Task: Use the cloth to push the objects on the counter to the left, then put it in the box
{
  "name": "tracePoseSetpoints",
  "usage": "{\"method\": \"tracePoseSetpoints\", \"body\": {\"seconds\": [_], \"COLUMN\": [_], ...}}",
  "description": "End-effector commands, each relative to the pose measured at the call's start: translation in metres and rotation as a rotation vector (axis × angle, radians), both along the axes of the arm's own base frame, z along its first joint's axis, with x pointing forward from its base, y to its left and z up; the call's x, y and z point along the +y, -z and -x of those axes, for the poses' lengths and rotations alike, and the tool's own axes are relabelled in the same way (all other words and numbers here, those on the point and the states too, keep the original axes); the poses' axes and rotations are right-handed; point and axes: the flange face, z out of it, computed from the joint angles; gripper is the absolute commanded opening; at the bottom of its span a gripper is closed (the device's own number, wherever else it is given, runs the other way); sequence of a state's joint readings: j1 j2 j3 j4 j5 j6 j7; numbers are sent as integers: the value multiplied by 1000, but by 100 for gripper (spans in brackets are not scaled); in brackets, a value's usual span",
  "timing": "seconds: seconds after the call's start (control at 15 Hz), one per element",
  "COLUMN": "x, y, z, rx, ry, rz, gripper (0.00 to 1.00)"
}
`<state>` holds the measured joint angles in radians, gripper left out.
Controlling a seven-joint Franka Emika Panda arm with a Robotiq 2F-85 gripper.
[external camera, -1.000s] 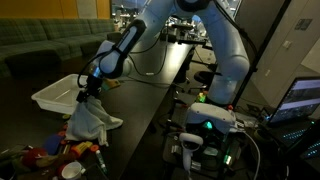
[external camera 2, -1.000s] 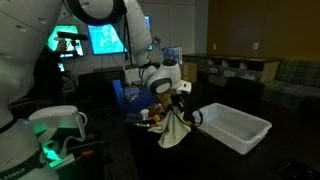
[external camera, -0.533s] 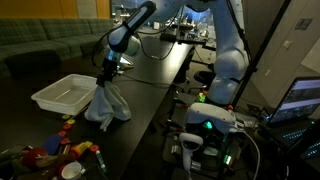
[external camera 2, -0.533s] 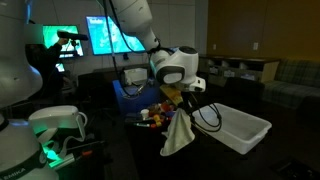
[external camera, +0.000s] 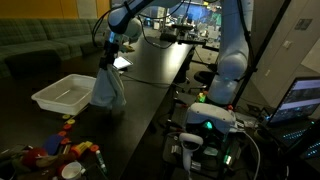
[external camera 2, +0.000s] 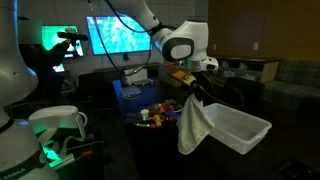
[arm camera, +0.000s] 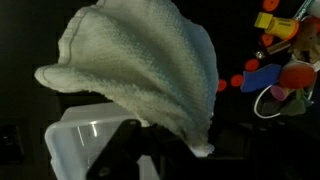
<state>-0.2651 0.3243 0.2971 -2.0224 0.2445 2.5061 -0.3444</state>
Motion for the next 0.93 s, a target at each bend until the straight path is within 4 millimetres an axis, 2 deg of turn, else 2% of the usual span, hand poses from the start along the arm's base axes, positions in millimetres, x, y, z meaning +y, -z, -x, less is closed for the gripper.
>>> {"method": "tracePoseSetpoints", "body": {"seconds": [0.0,0.2,0.53,0.67,0.87], "x": [-3,-4,-11,-11,-6], "y": [-23,-28,-11,1,39], "z": [-27,-48,-74,-75,-64], "rx": [-66,-98,-110,-80,-11], "ry": [9,28,83,82,33], "rz": [52,63,85,90,120], "gripper": [8,8,8,8,8]}}
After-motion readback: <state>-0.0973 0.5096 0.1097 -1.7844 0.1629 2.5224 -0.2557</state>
